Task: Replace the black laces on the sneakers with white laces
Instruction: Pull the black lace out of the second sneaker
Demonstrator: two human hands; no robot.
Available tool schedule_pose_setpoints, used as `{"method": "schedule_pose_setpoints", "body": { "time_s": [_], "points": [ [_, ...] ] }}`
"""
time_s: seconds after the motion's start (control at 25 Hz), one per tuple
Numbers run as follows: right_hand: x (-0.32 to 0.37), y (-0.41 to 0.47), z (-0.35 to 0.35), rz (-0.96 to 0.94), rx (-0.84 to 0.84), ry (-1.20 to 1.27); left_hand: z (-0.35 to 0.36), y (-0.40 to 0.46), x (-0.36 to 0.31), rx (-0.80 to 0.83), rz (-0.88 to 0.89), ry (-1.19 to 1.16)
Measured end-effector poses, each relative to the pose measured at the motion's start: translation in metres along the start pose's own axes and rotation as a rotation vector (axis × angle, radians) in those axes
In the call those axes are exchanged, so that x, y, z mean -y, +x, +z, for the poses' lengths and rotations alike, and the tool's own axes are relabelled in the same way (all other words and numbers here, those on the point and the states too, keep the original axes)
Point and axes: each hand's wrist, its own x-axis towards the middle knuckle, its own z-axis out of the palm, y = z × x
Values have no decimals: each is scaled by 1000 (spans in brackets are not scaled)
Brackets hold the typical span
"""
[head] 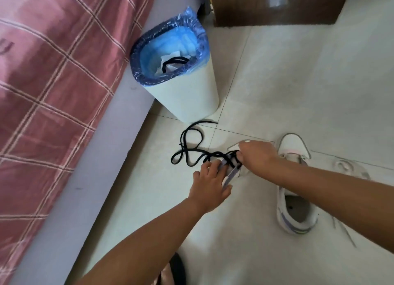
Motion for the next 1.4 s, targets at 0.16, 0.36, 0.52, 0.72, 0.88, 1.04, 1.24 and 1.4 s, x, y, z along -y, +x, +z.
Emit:
{"method": "schedule_pose_setpoints", "body": {
  "time_s": [0.16, 0.36, 0.52, 0.72, 0.88, 1.04, 1.24, 1.4],
  "points": [
    [-8, -14, 17, 309, 318, 860, -3, 1, -4, 17, -44, -8],
    [2, -9, 26, 366, 105, 1006, -11, 3, -7, 119, -53, -27],
    [-27, -3, -14, 137, -222, 234, -21, 10, -27, 226, -166, -119],
    [-13, -16, 10, 360, -48, 231, -32, 13, -37, 272, -148, -157],
    [3, -15, 30, 328, 114, 703, -29, 13, -33, 267, -134, -181],
    [-20, -8, 16, 351, -115, 489, -28, 12, -33, 279, -134, -157],
    [-2, -20, 24, 360, 214, 782, -28, 11, -37, 284, -159, -132],
    [3, -11, 40, 364, 70, 895, -31, 10, -37, 292, -147, -95]
  ]
}}
